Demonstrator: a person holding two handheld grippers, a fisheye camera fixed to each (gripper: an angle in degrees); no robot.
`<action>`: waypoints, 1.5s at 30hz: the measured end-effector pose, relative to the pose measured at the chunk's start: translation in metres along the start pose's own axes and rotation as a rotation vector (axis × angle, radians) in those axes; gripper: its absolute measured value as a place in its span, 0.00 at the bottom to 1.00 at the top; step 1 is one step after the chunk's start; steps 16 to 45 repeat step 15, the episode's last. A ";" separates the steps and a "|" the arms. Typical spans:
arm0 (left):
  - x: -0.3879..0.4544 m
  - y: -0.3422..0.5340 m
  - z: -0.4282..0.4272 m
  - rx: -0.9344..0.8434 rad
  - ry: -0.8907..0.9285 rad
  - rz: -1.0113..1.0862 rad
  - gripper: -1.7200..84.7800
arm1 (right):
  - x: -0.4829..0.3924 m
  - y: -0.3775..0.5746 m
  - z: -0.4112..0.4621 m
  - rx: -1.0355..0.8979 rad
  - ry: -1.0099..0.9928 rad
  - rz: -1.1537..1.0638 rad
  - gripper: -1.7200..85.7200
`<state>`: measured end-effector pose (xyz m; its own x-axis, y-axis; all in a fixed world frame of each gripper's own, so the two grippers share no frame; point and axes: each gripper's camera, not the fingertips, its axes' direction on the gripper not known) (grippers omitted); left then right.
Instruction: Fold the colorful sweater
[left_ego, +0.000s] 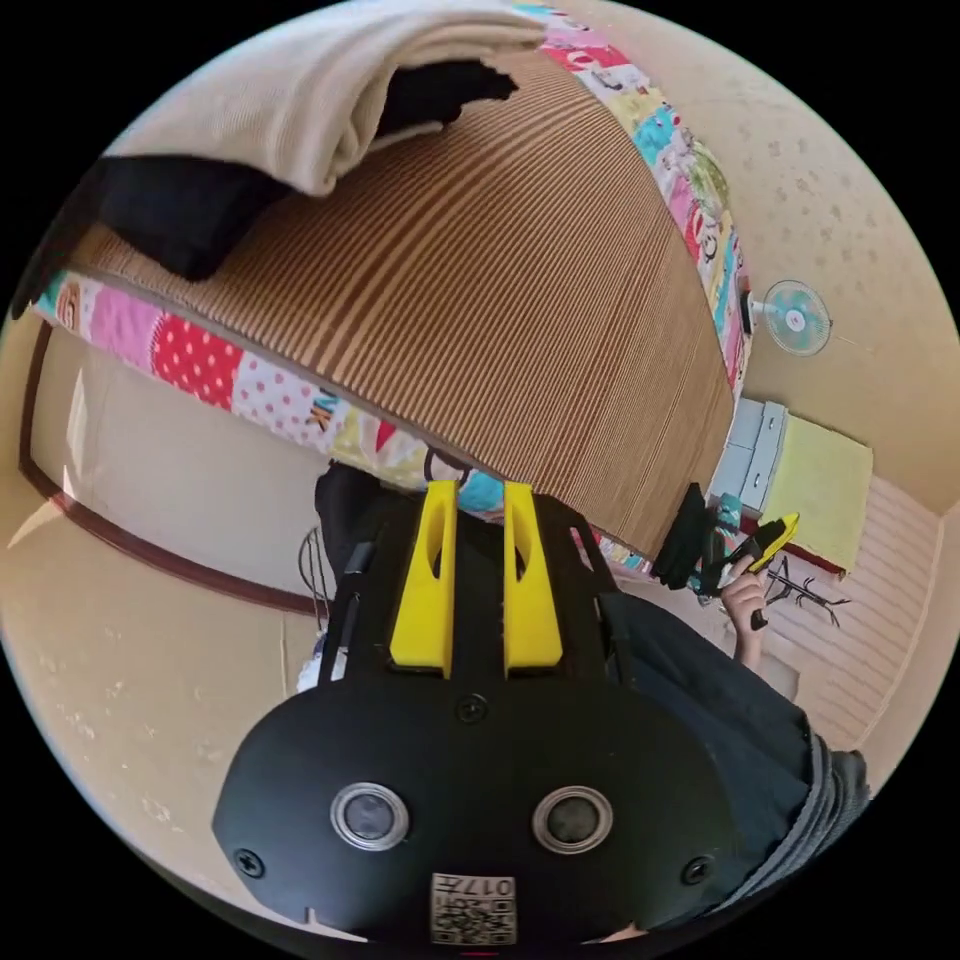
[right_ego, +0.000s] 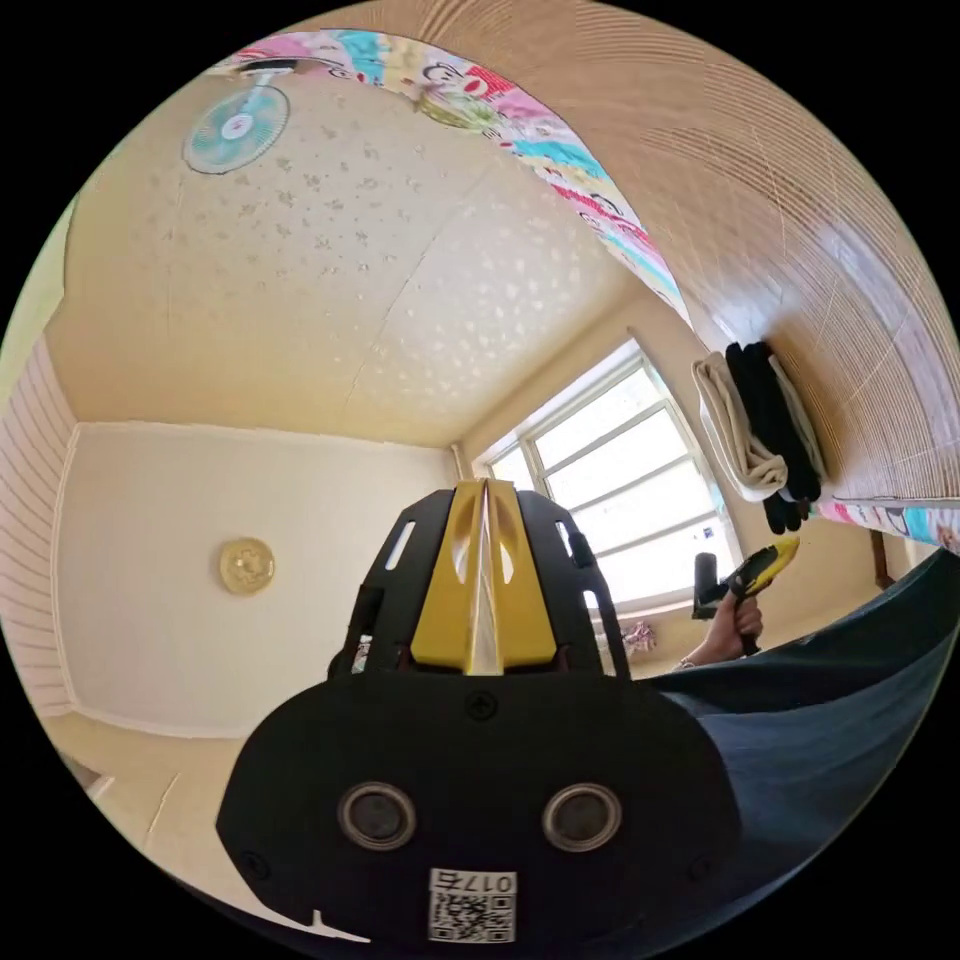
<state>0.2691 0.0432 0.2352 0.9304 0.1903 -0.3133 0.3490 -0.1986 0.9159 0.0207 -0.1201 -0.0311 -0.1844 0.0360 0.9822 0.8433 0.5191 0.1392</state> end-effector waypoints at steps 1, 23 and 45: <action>0.007 -0.007 -0.025 0.072 -0.040 0.040 0.11 | 0.000 -0.002 0.005 -0.014 0.025 -0.001 0.02; 0.038 -0.144 -0.056 0.082 -0.520 0.145 0.17 | -0.040 0.125 -0.101 0.251 -0.054 -0.203 0.02; 0.038 -0.144 -0.056 0.082 -0.520 0.145 0.17 | -0.040 0.125 -0.101 0.251 -0.054 -0.203 0.02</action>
